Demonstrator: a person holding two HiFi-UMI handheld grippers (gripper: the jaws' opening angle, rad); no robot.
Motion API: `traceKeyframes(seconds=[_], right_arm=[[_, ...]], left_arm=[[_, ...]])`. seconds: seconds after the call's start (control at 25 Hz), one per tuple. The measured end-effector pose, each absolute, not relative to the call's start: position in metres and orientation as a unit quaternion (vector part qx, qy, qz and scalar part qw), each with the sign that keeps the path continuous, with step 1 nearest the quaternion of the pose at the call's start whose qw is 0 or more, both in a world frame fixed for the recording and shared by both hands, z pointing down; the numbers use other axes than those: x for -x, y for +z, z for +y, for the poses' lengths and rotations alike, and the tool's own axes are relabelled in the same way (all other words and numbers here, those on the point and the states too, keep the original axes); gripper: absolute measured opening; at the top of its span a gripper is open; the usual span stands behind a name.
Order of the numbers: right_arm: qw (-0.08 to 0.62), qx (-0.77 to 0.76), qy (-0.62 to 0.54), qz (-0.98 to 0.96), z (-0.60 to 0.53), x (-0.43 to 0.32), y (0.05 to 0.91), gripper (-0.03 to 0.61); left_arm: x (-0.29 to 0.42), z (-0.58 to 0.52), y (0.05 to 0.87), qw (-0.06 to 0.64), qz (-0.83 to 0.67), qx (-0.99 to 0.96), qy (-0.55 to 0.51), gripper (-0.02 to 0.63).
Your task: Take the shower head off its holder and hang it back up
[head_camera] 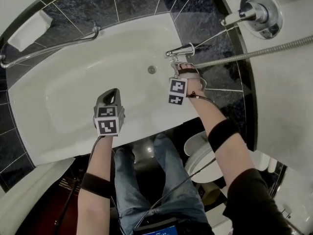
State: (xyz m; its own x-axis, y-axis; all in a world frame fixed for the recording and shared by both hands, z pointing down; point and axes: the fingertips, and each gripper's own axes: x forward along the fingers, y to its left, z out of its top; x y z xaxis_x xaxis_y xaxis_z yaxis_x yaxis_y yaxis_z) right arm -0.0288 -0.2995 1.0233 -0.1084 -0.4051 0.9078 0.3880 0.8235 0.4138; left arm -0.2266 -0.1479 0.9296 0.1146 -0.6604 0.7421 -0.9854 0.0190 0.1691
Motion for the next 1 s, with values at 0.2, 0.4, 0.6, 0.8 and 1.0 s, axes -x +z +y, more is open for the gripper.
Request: traceKeyframes(seconds=[0.2, 0.4, 0.6, 0.8, 1.0], right_arm=[[0.646, -0.028, -0.277, -0.711, -0.262, 0.046, 0.950, 0.303], [0.608, -0.075, -0.231, -0.756, -0.214, 0.063, 0.870, 0.174], [0.526, -0.155, -0.116, -0.828, -0.174, 0.078, 0.784, 0.036], [0.409, -0.220, 0.025, -0.885, -0.162, 0.093, 0.705, 0.021], [0.331, -0.244, 0.101, -0.906, -0.142, 0.085, 0.643, 0.021]], left_arm=[[0.252, -0.113, 0.857, 0.338, -0.644, -0.648, 0.228, 0.000], [0.280, -0.073, 0.777, 0.324, -0.675, -0.628, 0.214, 0.000], [0.301, -0.041, 0.691, 0.289, -0.708, -0.615, 0.195, 0.000], [0.323, -0.014, 0.619, 0.247, -0.740, -0.600, 0.176, 0.000], [0.331, 0.020, 0.571, 0.220, -0.761, -0.589, 0.162, 0.000]])
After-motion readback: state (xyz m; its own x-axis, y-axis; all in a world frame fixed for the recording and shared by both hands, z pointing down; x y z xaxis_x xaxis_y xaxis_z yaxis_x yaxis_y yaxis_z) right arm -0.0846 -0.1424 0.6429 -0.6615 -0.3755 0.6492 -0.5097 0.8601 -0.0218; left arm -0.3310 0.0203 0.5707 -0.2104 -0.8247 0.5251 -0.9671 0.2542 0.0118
